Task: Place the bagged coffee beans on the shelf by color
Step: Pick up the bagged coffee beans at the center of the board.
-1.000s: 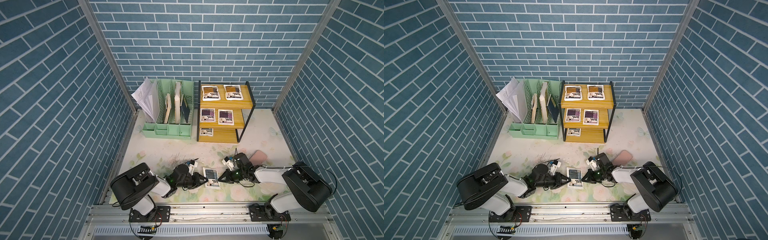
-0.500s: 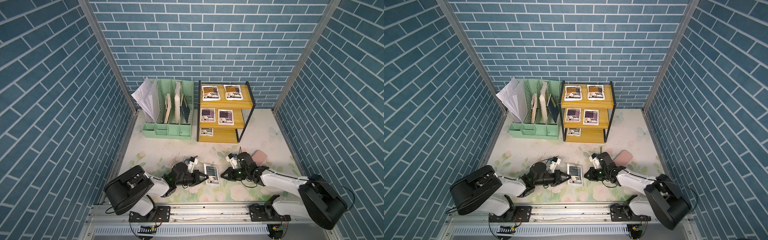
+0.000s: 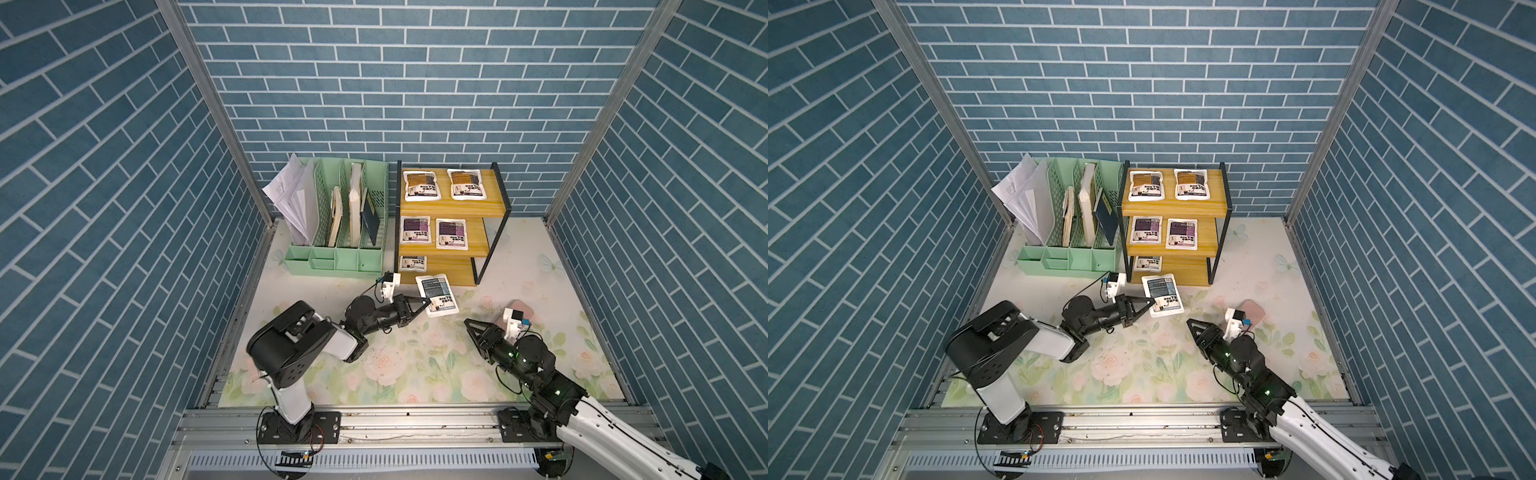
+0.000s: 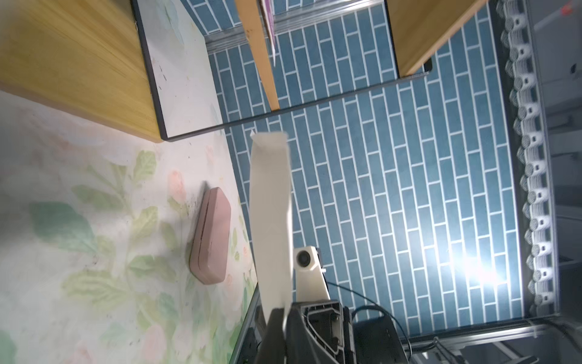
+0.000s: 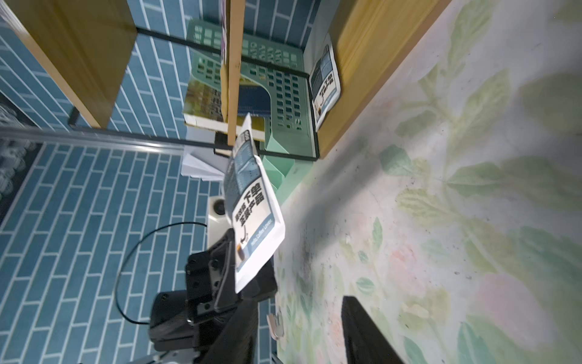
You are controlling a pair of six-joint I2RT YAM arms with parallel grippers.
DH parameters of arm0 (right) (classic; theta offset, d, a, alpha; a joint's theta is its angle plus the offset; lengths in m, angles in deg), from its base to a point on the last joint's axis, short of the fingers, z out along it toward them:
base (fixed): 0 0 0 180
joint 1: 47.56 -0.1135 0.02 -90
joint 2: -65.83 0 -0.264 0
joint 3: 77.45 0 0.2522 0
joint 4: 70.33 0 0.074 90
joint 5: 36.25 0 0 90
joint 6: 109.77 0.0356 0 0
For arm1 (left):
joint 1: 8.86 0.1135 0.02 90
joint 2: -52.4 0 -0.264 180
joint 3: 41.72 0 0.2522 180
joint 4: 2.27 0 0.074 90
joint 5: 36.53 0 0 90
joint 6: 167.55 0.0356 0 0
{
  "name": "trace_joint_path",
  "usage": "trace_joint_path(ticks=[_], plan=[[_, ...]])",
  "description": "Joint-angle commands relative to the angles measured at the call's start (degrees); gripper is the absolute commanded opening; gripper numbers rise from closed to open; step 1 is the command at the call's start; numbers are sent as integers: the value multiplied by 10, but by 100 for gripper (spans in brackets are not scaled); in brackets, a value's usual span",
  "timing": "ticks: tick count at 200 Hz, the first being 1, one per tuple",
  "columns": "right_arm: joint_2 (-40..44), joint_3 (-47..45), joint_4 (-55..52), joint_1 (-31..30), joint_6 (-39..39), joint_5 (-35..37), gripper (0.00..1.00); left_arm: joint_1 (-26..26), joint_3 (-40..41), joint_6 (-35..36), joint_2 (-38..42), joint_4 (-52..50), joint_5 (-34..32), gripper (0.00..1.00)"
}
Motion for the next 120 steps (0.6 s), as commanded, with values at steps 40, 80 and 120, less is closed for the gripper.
trace_joint_path(ticks=[40,80,120], plan=[[-189,7,291,-53,97,116,62,2,-36,-85,-59,158,-10,0],[-280,45,369,-61,91,102,66,1,-35,-91,-67,171,-13,0],[-334,56,414,-64,104,92,42,1,-34,-91,-68,172,-14,0]])
